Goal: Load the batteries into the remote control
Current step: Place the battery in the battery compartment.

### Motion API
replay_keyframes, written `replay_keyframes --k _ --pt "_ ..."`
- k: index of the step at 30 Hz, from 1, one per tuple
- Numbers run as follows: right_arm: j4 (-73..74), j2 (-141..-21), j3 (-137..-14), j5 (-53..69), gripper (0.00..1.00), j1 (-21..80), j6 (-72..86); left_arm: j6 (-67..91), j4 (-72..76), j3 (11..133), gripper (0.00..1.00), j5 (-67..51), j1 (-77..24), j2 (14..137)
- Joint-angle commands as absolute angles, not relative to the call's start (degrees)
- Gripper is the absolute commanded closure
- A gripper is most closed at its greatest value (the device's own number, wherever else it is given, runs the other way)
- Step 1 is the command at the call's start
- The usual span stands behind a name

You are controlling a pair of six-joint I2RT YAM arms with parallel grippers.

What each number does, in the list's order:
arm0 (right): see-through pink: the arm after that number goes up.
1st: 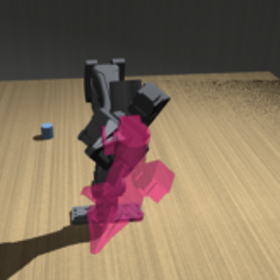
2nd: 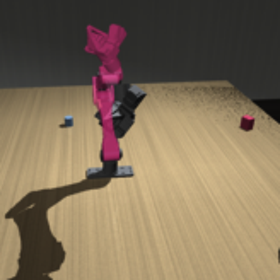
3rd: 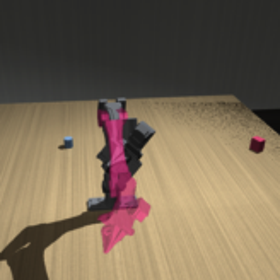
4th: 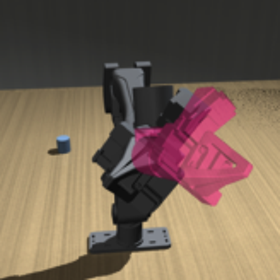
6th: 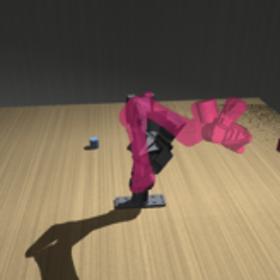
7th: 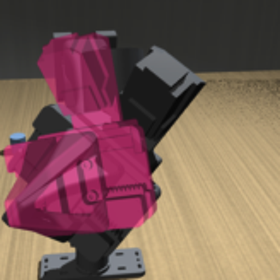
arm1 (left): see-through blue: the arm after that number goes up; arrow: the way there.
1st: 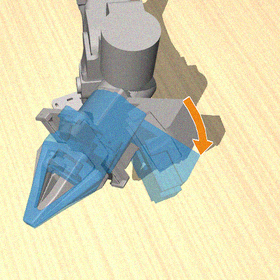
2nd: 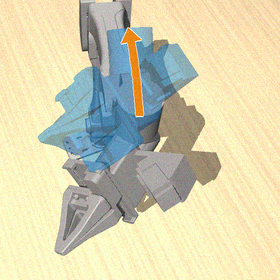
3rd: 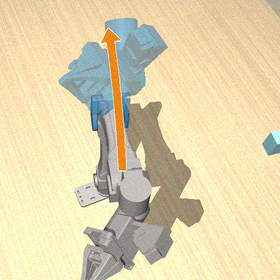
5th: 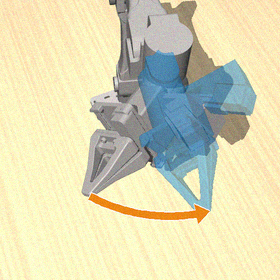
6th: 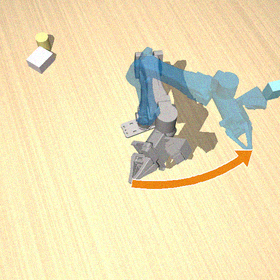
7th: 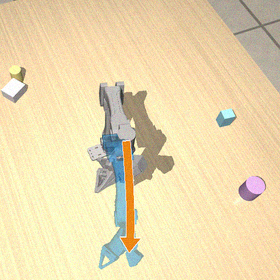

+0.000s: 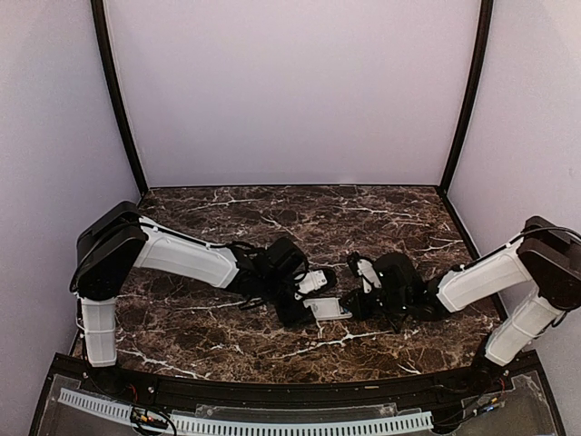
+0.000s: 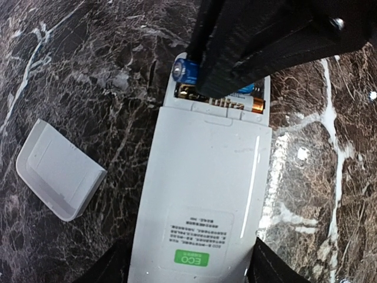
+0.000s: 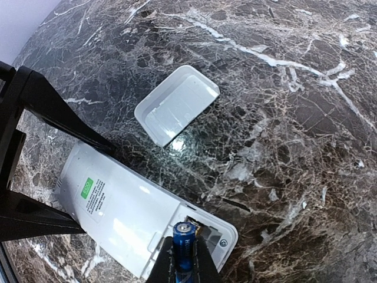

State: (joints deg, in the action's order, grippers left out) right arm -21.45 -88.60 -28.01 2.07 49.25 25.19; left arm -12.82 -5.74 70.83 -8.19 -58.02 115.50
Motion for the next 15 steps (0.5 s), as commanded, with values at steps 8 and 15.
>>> replay_keyframes --k 8,15 --pt "-19.6 -87.0 -24.0 -1.7 1.0 51.5 29.3 -10.9 -11.9 67.8 0.7 -6.8 -58.3 118.5" --pt "-14.2 -87.0 -24.8 -3.8 1.0 51.9 30.9 -10.0 -12.1 67.4 0.84 -6.8 -58.3 118.6"
